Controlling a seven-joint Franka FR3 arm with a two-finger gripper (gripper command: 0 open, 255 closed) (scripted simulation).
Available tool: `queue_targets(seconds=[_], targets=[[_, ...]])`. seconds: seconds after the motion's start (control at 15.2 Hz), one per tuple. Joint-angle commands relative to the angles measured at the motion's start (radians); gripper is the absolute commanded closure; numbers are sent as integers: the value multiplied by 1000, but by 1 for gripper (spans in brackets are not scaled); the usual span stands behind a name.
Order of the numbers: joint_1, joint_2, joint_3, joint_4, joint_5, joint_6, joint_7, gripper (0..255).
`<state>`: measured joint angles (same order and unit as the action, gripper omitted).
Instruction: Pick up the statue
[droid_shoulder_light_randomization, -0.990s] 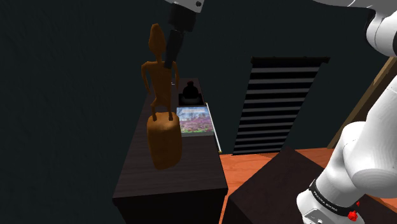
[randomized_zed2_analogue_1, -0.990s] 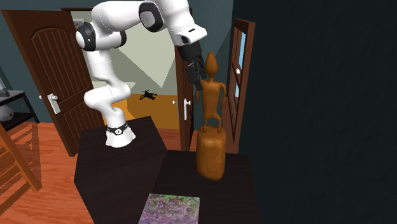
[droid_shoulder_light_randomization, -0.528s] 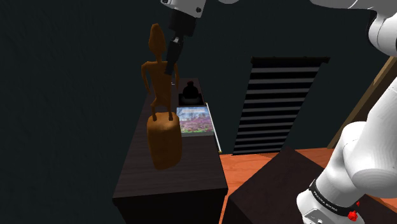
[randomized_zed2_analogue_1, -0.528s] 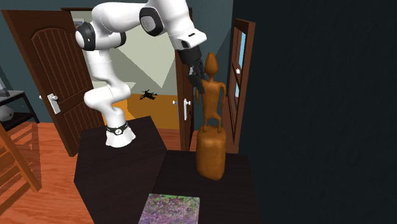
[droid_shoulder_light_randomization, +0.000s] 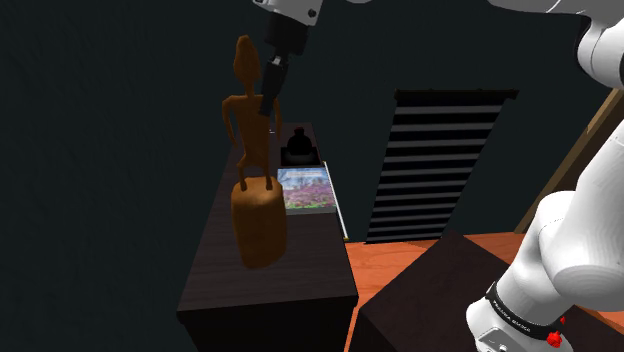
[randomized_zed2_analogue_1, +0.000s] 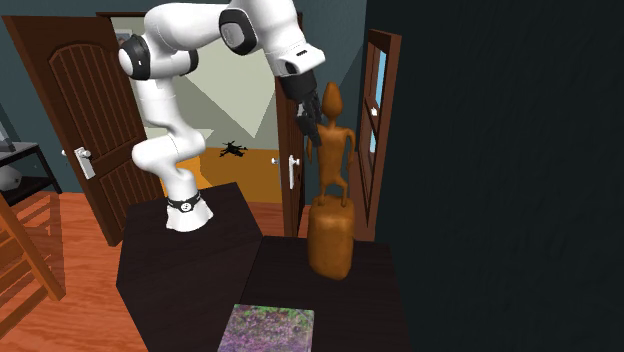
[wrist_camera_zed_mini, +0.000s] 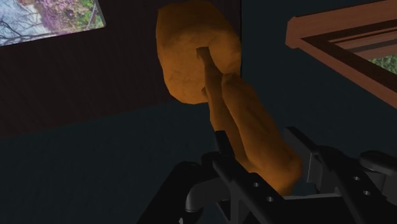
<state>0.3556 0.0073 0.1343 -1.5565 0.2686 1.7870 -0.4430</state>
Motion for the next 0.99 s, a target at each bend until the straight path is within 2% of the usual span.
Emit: queue_targets(seconds=[0.0, 0.79, 0.92], targets=[[1, 7, 1, 36, -2, -25, 8, 255], [2, 89, 2, 308, -18, -209, 58, 255], [2, 90, 2, 312, -18, -211, 58, 255]])
